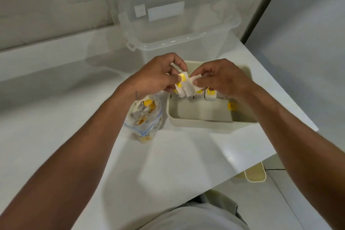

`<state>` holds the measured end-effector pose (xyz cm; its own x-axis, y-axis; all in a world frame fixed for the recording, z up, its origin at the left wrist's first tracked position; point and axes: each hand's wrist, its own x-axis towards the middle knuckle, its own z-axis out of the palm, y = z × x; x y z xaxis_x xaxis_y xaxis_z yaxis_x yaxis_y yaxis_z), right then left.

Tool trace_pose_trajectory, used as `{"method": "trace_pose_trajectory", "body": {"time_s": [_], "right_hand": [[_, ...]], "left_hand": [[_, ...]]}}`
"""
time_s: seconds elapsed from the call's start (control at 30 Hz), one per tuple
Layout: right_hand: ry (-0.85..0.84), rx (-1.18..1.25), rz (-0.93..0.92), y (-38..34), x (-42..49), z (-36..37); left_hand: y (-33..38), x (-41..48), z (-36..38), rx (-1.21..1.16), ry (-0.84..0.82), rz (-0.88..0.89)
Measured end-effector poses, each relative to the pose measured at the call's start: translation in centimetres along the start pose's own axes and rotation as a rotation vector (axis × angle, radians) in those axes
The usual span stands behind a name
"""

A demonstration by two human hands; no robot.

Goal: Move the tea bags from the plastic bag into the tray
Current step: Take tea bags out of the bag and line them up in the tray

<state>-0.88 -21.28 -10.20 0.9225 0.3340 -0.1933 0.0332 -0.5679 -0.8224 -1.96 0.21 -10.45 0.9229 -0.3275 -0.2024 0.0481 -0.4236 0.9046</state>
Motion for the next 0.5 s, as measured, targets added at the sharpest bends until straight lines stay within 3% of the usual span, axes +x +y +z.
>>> {"method": "trace_pose_trajectory", "body": {"time_s": [0.27,0.5], "right_hand": [[0.013,-0.059,0.052,1.8,-0.2,-3.4],[0.047,-0.371,0.131,4.4,-0.5,-5.5]], "left_hand": [[0.4,3.2,2.1,0.114,0.013,0.019],[0.8,6.1,5.3,0.240,0.006,0.060]]}}
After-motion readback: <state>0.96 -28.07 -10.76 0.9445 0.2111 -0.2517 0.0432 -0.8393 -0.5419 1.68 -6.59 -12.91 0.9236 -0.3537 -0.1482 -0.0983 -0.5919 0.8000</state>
